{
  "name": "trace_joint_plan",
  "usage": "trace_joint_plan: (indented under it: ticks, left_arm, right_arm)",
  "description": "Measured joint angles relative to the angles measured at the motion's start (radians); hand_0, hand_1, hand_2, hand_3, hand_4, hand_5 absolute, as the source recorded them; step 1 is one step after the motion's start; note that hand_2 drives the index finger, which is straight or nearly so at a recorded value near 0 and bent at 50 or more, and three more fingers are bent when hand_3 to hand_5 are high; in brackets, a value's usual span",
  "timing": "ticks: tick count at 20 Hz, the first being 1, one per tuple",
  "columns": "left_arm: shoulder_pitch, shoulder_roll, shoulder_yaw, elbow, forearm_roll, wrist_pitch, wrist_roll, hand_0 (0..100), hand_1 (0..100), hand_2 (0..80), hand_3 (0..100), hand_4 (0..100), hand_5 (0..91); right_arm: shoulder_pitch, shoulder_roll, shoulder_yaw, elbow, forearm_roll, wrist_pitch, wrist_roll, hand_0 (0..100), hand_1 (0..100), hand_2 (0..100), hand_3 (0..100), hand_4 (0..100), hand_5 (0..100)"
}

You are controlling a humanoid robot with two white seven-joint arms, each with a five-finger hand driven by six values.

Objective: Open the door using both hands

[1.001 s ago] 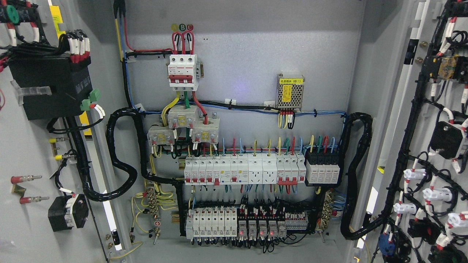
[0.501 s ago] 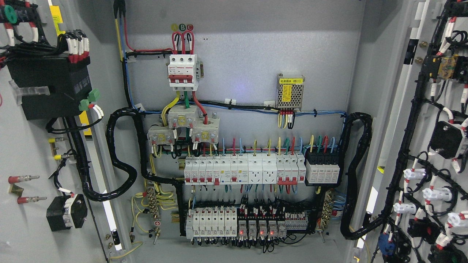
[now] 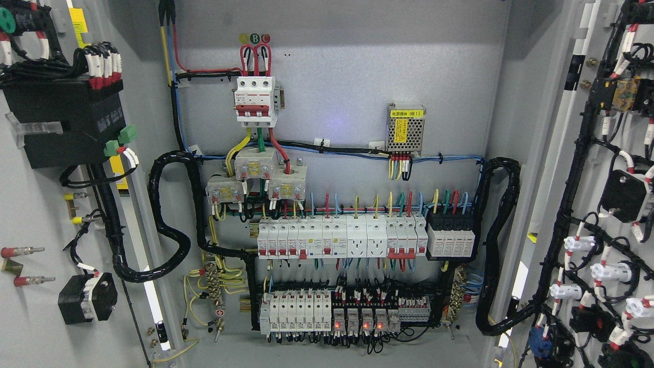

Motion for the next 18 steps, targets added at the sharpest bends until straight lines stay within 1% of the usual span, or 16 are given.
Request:
trace_joint_plan:
  ticks: [4,7,8,11,13,14,16,17,18]
  left_arm:
    - [0.0,0.0,0.0,0.0,0.0,0.0,0.0,0,0,0.0,0,0,0.0]
    - [0.0,0.0,0.0,0.0,0.0,0.0,0.0,0,0,0.0,0,0,0.0]
    - [0.0,0.0,0.0,0.0,0.0,0.0,0.0,0,0,0.0,0,0,0.0]
    - [0.0,-0.001,0.0,0.0,0.0,0.0,0.0,0,0,0.0,0,0,0.0]
    - [0.0,-0.001,0.0,0.0,0.0,0.0,0.0,0,0,0.0,0,0,0.0]
    - [0.0,-0.001,0.0,0.0,0.0,0.0,0.0,0,0,0.0,0,0,0.0]
    - [0.0,-0.001,0.0,-0.008,0.0,0.002,0.0,0,0,0.0,0,0,0.0]
    - [0.0,0.001,0.0,-0.018,0.0,0.004,0.0,0,0,0.0,0,0,0.0]
    - [0.004,0.006,0.0,-0.036,0.0,0.004,-0.001,0,0,0.0,0,0,0.0]
  right_arm:
    - [-0.005,0.001,0.007,0.002,0.002,-0.001,0.0,21,14,0,0,0,0]
    - [0.003,-0.003,-0.002,0.003,0.003,-0.001,-0.001,21,14,0,0,0,0]
    - [0.01,-0.009,-0.01,0.003,0.003,-0.003,-0.001,21,14,0,0,0,0]
    - [0.039,-0.04,-0.036,0.003,0.002,-0.011,-0.002,21,14,0,0,0,0]
    - [0.071,-0.07,-0.057,0.004,0.003,-0.023,-0.003,21,14,0,0,0,0]
    - [0.088,-0.086,-0.068,0.004,0.003,-0.031,-0.012,21,14,0,0,0,0]
    - [0.13,-0.12,-0.098,0.001,0.004,-0.056,-0.05,21,14,0,0,0,0]
    - [0.153,-0.136,-0.115,-0.004,0.007,-0.075,-0.09,21,14,0,0,0,0]
    - [0.18,-0.153,-0.134,-0.01,0.011,-0.096,-0.119,21,15,0,0,0,0]
